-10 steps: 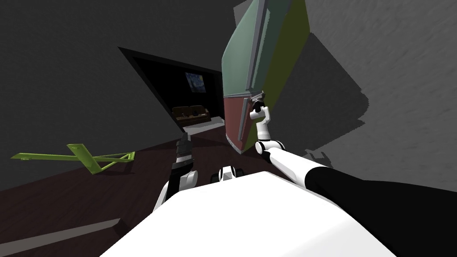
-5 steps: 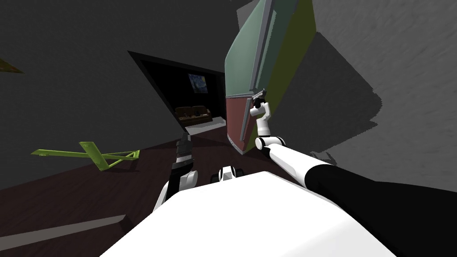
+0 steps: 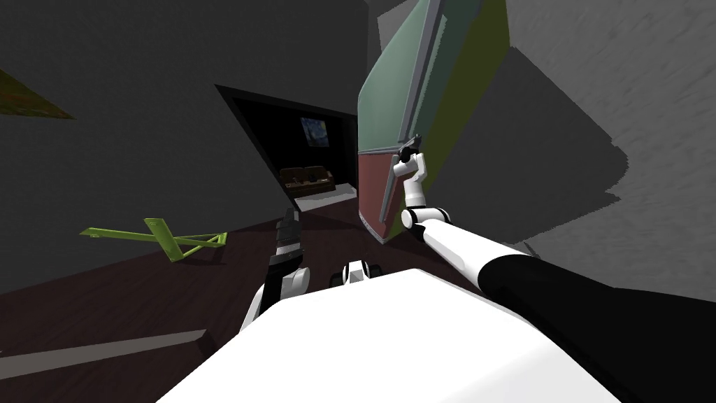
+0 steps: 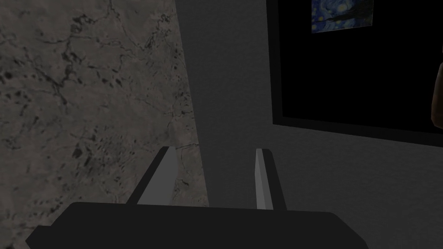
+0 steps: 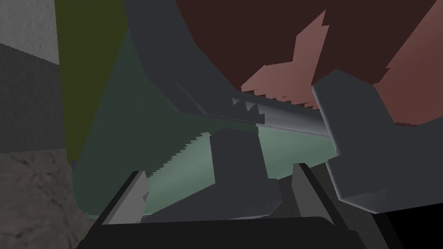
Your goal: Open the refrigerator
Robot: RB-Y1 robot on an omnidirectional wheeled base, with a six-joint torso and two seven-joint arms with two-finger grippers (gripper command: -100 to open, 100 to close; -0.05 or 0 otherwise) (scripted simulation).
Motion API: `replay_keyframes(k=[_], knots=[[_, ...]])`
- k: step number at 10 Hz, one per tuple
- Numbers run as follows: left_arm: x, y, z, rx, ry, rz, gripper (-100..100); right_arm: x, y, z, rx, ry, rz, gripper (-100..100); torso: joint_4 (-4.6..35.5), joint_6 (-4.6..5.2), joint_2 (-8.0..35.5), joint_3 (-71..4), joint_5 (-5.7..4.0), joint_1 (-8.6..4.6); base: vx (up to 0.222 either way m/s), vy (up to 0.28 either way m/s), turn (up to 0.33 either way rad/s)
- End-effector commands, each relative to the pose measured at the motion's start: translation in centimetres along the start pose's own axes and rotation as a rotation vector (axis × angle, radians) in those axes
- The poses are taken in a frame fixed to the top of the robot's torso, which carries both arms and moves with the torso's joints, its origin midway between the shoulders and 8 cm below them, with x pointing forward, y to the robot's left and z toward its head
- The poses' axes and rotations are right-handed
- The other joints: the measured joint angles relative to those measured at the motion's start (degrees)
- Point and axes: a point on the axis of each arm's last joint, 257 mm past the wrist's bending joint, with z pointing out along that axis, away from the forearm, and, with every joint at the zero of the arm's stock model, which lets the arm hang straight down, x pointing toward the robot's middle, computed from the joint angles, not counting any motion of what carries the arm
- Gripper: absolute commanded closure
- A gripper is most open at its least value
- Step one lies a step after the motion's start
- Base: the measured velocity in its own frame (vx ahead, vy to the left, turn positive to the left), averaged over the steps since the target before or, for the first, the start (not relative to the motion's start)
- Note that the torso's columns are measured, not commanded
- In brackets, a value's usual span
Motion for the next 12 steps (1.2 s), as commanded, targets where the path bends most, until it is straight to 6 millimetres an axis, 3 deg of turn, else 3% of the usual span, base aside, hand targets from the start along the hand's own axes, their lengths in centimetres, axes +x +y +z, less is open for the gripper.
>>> replay_keyframes(k=[1, 3, 4, 5, 6, 7, 11, 12], knots=[[0.0, 0.0, 0.0, 0.0, 0.0, 0.0, 0, 0.6, -1.2, 1.2, 0.011, 0.046, -0.087, -100, 0.03, 0.04, 0.06, 0.05, -0.02, -0.06, 0.031, 0.054, 0.05], [0.0, 0.0, 0.0, 0.0, 0.0, 0.0, 0, 0.9, -2.4, 1.8, 0.023, 0.071, -0.137, -100, 0.14, 0.1, 0.27, 0.2, -0.02, -0.07, 0.021, 0.046, 0.042], [0.0, 0.0, 0.0, 0.0, 0.0, 0.0, 0, 0.7, -2.1, 1.6, 0.02, 0.061, -0.118, -100, 0.17, 0.1, 0.34, 0.24, -0.02, -0.1, 0.01, 0.015, 0.006], [0.0, 0.0, 0.0, 0.0, 0.0, 0.0, 0, -0.1, -3.2, 1.8, 0.028, 0.071, -0.13, -100, 0.18, 0.12, 0.38, 0.27, -0.04, -0.15, 0.069, -0.051, 0.077], [0.0, 0.0, 0.0, 0.0, 0.0, 0.0, 0, 0.2, -2.7, 1.7, 0.025, 0.066, -0.123, -100, 0.16, 0.07, 0.21, 0.16, -0.03, -0.26, 0.042, -0.037, 0.02], [0.0, 0.0, 0.0, 0.0, 0.0, 0.0, 0, 0.2, -2.8, 1.7, 0.025, 0.068, -0.126, 100, 0.12, 0.08, 0.22, 0.14, -0.02, -0.09, 0.004, -0.008, -0.025], [0.0, 0.0, 0.0, 0.0, 0.0, 0.0, 0, 2.4, -6.1, 1.3, 0.092, 0.13, -0.17, 100, 0.07, -0.16, -0.04, -0.03, 0.36, 0.78, 0.086, 0.249, -0.046], [0.0, 0.0, 0.0, 0.0, 0.0, -0.001, 0, 2.4, -6.1, 1.3, 0.092, 0.13, -0.17, 100, 0.05, -0.27, -0.15, -0.13, 0.44, 0.83, 0.078, 0.298, -0.064]])
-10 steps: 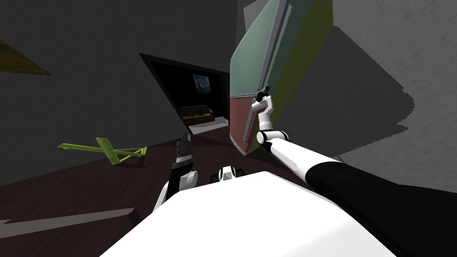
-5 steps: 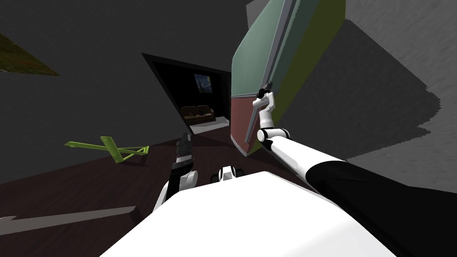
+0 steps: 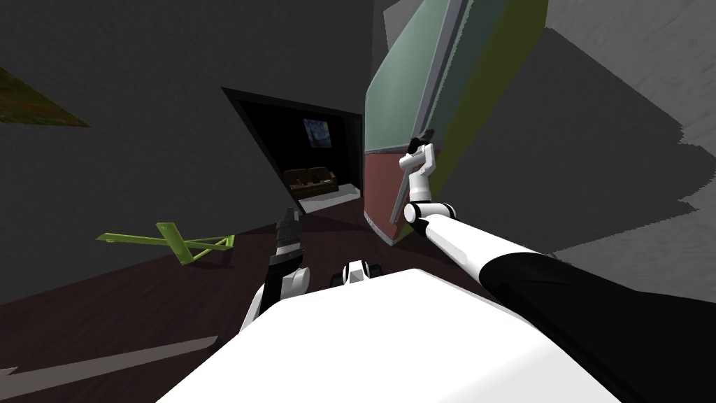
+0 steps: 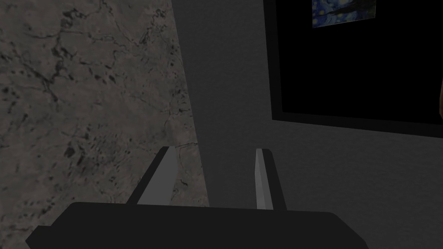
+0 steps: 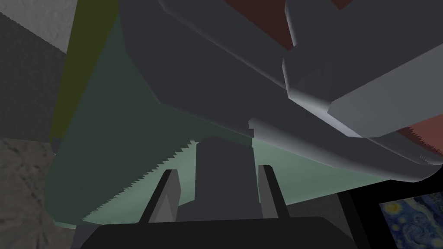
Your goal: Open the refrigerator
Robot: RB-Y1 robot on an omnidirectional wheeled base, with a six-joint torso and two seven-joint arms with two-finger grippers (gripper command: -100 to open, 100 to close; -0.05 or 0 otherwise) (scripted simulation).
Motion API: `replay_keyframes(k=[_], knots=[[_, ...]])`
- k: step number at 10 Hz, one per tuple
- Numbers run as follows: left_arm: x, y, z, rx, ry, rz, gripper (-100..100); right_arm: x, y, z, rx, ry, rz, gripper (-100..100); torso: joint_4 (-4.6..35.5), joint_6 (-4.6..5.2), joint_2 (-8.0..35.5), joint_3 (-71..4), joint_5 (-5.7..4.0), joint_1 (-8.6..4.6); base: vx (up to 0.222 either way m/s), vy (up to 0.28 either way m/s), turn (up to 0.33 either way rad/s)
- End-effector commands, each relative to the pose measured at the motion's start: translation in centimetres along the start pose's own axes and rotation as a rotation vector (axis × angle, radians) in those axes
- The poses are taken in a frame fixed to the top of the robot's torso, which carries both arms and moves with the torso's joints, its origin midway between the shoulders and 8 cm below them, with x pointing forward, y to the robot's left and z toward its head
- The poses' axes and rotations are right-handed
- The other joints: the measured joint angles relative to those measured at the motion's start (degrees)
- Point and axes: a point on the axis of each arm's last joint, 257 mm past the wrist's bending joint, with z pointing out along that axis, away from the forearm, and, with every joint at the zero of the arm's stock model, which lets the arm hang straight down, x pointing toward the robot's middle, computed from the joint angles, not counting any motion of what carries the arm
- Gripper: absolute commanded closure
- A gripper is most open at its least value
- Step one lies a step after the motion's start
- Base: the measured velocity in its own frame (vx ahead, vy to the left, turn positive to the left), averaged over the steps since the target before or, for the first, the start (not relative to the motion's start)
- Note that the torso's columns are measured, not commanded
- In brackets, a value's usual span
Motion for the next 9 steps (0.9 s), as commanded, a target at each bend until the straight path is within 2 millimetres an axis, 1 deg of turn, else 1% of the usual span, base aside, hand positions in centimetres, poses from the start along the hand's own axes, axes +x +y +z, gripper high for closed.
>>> replay_keyframes(k=[1, 2, 3, 4, 5, 6, 7, 8, 9], knots=[[0.0, 0.0, 0.0, 0.0, 0.0, 0.0, 0, 1.0, -1.4, -0.2, 0.033, 0.029, -0.022, 100, 0.04, -0.21, 0.0, -0.1, 0.04, -0.4, 0.072, 0.277, -0.019], [0.0, 0.0, 0.0, 0.0, 0.0, 0.0, 0, 1.9, -2.3, -0.2, 0.053, 0.053, -0.036, 100, 0.07, -0.18, -0.1, -0.17, 0.02, -0.47, 0.116, 0.364, -0.021], [0.0, 0.0, 0.0, 0.0, 0.0, 0.0, 0, 2.9, -3.2, -0.3, 0.074, 0.077, -0.05, 100, 0.03, -0.14, -0.23, -0.23, 0.07, -0.21, 0.141, 0.416, -0.059], [0.0, 0.0, 0.0, 0.0, 0.0, 0.0, 0, 2.9, -3.2, -0.3, 0.074, 0.077, -0.05, 100, -0.02, -0.2, -0.31, -0.29, 0.13, -0.08, 0.095, 0.322, -0.055], [0.0, 0.0, 0.0, 0.0, 0.0, 0.0, 0, 3.9, -4.1, -0.4, 0.094, 0.102, -0.064, 100, 0.05, -0.36, -0.25, -0.34, 0.18, -0.39, 0.064, 0.278, 0.003], [0.0, 0.0, 0.0, 0.0, 0.0, 0.0, 0, 4.8, -5.1, -0.6, 0.115, 0.127, -0.077, 100, 0.07, -0.25, -0.17, -0.26, 0.08, -0.5, 0.085, 0.333, -0.011], [0.0, 0.0, 0.0, 0.0, 0.0, 0.0, 0, 5.8, -6.0, -0.8, 0.135, 0.152, -0.091, 100, 0.07, -0.11, -0.12, -0.18, 0.04, -0.37, 0.17, 0.388, -0.047], [0.0, 0.0, 0.0, 0.0, 0.0, 0.0, 0, 5.8, -6.0, -0.8, 0.135, 0.152, -0.091, 100, 0.04, -0.05, -0.22, -0.2, 0.06, -0.23, 0.13, 0.328, -0.058], [0.0, 0.0, 0.0, 0.0, 0.0, 0.0, 0, 6.7, -7.0, -1.0, 0.156, 0.178, -0.104, 100, 0.07, -0.19, -0.12, -0.22, 0.07, -0.5, 0.055, 0.316, 0.002]])
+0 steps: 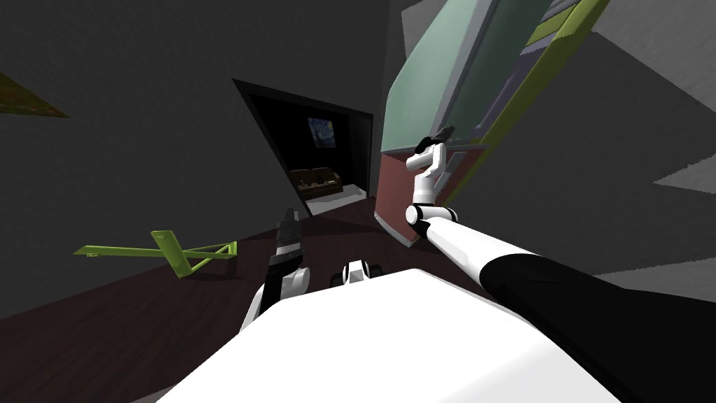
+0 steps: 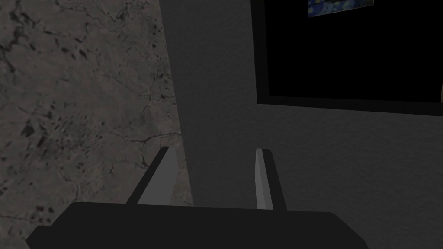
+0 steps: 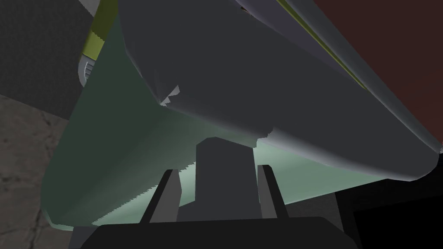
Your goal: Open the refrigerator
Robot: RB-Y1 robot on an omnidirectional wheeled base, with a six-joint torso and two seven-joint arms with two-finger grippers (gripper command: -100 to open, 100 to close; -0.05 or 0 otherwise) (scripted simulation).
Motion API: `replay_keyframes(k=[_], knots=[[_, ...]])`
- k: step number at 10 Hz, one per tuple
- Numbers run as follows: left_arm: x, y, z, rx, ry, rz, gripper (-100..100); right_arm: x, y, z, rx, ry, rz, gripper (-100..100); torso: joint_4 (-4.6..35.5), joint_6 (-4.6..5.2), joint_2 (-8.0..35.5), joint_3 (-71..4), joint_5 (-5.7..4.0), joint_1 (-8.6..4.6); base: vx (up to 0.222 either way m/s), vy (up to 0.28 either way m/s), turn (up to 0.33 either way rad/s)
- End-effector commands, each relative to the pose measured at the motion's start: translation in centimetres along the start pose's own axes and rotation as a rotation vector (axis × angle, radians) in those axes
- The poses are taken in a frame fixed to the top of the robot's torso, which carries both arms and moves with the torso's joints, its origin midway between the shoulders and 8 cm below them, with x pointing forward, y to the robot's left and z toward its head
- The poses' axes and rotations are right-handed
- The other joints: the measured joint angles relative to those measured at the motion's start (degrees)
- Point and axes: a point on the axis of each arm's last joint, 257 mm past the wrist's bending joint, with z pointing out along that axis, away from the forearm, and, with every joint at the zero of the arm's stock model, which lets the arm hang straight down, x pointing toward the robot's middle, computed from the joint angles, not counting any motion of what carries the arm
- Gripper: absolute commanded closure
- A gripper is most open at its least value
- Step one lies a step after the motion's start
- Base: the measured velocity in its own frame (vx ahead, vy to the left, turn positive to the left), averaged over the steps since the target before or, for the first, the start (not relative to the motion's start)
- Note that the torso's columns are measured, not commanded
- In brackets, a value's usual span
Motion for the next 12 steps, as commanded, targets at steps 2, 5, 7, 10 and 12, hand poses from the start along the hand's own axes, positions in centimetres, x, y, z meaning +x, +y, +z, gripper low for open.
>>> replay_keyframes(k=[2, 5, 7, 10, 12], knots=[[0.0, 0.0, 0.0, 0.0, 0.0, 0.0, 0, 1.8, -1.5, -0.1, 0.038, 0.045, -0.028, 100, 0.11, 0.24, 0.37, 0.28, -0.28, -0.65, 0.051, 0.146, -0.015], [0.0, 0.0, 0.0, 0.0, 0.0, 0.0, 0, 3.6, -3.6, -0.4, 0.089, 0.093, -0.06, 100, -0.08, 0.23, 0.03, 0.09, -0.19, -0.09, 0.183, 0.267, -0.022], [0.0, 0.0, 0.0, 0.0, 0.0, 0.0, 0, 4.5, -4.6, -0.6, 0.114, 0.119, -0.076, 100, -0.1, 0.11, -0.18, -0.11, -0.09, -0.07, 0.176, 0.252, -0.008], [0.0, 0.0, 0.0, 0.0, 0.0, 0.0, 0, 6.4, -6.8, -1.1, 0.164, 0.171, -0.107, 100, -0.11, 0.06, -0.22, -0.14, -0.04, 0.01, 0.173, 0.264, 0.005], [0.0, 0.0, 0.0, 0.0, 0.0, 0.0, 0, 8.2, -9.0, -1.7, 0.214, 0.226, -0.136, 100, 0.05, 0.05, -0.2, -0.23, 0.03, -0.36, 0.179, 0.228, 0.023]])
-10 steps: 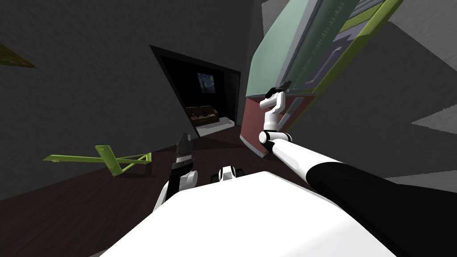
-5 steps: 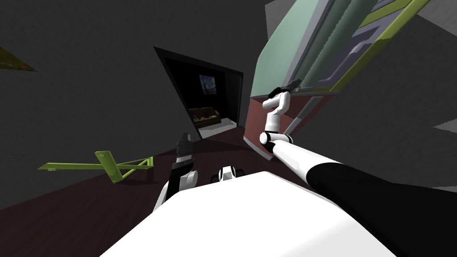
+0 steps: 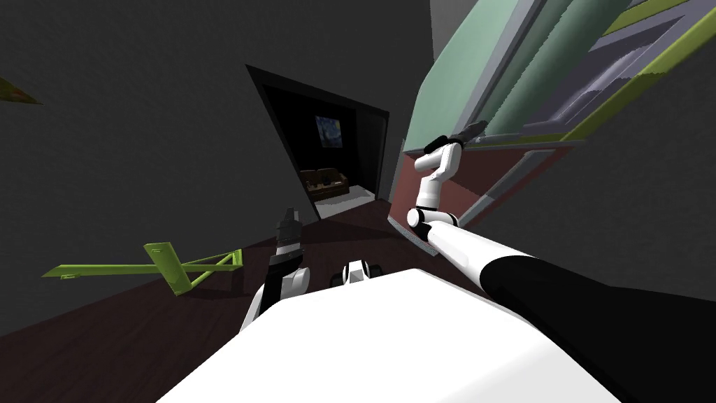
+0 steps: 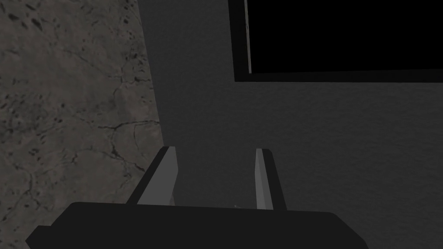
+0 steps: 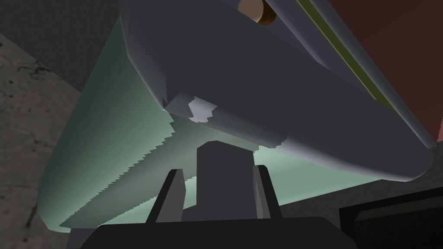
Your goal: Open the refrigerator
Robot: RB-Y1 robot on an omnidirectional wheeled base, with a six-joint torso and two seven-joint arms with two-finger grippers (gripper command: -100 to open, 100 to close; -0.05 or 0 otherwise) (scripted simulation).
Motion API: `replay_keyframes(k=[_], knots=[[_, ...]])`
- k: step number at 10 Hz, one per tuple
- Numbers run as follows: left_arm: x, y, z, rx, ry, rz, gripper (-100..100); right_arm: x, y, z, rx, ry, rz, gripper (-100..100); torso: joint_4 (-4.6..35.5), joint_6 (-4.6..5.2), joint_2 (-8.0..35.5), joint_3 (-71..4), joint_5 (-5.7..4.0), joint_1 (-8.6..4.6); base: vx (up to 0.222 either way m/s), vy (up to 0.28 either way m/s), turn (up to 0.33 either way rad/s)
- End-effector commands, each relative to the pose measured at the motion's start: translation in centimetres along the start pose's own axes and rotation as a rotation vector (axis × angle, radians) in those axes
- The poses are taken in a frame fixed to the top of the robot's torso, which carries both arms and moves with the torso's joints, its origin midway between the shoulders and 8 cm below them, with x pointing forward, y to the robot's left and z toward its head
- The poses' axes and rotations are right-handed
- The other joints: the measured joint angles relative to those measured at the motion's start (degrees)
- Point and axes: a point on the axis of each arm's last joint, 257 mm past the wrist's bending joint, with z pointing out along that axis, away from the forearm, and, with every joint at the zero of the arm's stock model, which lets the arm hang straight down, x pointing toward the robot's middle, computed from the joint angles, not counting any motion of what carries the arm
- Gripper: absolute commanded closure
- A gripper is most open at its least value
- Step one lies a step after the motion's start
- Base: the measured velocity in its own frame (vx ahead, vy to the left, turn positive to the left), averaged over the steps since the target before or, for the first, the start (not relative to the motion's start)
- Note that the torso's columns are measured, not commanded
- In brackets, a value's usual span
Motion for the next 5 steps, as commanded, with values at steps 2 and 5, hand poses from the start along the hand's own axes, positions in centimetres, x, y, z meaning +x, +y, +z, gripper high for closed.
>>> replay_keyframes(k=[2, 5], knots=[[0.0, 0.0, 0.0, 0.0, 0.0, 0.0, 0, 1.8, -3.2, 0.0, 0.076, 0.051, -0.027, 100, -0.05, 0.0, 0.09, 0.07, 0.02, 0.14, 0.156, 0.203, -0.002], [0.0, 0.0, 0.0, 0.0, 0.0, 0.0, 0, 2.9, -4.2, -0.1, 0.101, 0.08, -0.041, 100, -0.02, 0.19, 0.29, 0.31, -0.13, 0.26, 0.151, 0.196, 0.003]])
